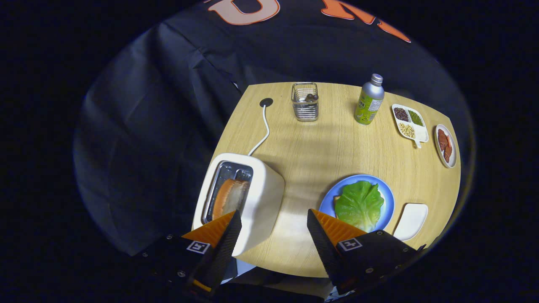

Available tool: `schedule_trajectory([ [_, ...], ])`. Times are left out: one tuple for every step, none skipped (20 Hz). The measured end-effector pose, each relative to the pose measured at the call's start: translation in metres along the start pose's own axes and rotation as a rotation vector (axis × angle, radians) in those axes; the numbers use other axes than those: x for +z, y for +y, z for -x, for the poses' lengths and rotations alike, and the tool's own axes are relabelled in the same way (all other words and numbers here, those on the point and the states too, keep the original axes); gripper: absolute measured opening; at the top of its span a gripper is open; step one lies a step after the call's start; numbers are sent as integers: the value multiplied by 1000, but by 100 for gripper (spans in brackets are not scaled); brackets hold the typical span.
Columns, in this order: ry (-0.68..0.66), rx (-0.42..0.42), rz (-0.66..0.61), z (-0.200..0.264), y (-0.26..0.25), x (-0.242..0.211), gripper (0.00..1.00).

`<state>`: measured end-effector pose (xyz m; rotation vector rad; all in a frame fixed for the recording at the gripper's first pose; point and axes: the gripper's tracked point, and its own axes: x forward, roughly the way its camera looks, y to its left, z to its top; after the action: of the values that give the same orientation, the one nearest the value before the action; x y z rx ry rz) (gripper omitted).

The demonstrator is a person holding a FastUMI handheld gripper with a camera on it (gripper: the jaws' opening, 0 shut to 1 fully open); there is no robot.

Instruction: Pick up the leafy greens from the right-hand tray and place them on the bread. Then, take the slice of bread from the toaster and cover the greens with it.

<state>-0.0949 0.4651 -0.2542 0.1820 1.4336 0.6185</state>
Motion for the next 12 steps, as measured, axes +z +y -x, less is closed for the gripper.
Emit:
schedule_trajectory([
  [-3, 4, 0, 1, 7, 3, 94],
  [-3, 7, -5, 1, 14, 3, 94],
  [-1, 12, -8, 0, 20, 5, 94],
  [-1, 19, -10, -2, 27, 8, 93],
  [7, 18, -7, -5, 33, 7, 93],
  [17, 14, -2, -7, 37, 6, 93],
  [29, 8, 4, -13, 42, 4, 92],
  [40, -1, 8, -17, 44, 3, 90],
  [48, -9, 10, -21, 47, 3, 88],
  [58, -19, 10, -25, 48, 2, 84],
  [71, -28, 7, -29, 49, 0, 81],
  [82, -38, -3, -33, 48, -1, 76],
])
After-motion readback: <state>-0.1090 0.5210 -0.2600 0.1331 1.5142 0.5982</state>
